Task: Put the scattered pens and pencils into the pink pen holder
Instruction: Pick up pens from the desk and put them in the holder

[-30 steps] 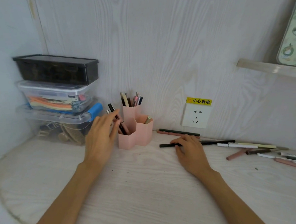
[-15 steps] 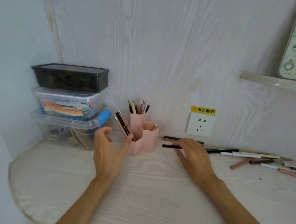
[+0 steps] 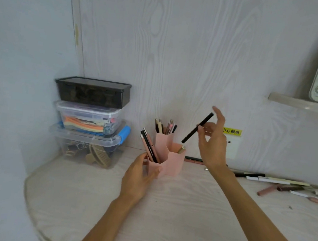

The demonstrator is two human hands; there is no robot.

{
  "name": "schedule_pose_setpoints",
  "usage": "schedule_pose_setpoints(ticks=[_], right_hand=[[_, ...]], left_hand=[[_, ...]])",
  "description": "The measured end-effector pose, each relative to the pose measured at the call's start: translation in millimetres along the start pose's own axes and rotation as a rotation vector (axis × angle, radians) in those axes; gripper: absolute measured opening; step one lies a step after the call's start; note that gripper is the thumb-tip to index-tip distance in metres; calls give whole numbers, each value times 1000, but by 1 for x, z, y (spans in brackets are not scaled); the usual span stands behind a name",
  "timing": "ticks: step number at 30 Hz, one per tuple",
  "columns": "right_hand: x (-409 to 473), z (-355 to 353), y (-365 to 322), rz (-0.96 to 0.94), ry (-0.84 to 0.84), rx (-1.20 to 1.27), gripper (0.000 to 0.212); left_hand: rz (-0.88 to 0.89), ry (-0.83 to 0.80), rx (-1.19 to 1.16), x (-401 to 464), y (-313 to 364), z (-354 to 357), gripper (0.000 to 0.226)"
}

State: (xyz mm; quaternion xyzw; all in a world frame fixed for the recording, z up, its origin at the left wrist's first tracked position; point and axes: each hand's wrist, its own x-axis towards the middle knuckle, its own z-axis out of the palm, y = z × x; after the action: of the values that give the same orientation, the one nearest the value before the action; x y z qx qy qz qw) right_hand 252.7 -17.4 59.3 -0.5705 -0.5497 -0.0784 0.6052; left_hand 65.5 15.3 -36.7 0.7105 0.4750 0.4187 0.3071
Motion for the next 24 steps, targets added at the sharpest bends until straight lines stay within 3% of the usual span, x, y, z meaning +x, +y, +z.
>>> schedule_pose_setpoints(ticks=[4, 8, 12, 16, 19, 21, 24], right_hand=[[-10, 13, 9, -15, -176, -151, 43], [-28, 20, 24, -34, -245, -195, 61], [-39, 20, 28, -25, -265, -232, 42], [-38, 15, 27, -4, -374, -184, 46], [-36, 3, 30, 48, -478, -127, 50], [-36, -12, 42, 71, -470, -170, 52], [-38, -45, 84, 62, -394, -524, 43]], left_hand=[[21, 14, 26, 0, 1, 0, 57], [27, 16, 24, 1, 1, 0, 58], [5, 10, 29, 3, -2, 1, 58], [-1, 24, 66, 3, -3, 1, 59], [4, 27, 64, 3, -1, 0, 72], [-11, 111, 61, 1, 1, 0, 81], [16, 296, 87, -4, 13, -4, 83]])
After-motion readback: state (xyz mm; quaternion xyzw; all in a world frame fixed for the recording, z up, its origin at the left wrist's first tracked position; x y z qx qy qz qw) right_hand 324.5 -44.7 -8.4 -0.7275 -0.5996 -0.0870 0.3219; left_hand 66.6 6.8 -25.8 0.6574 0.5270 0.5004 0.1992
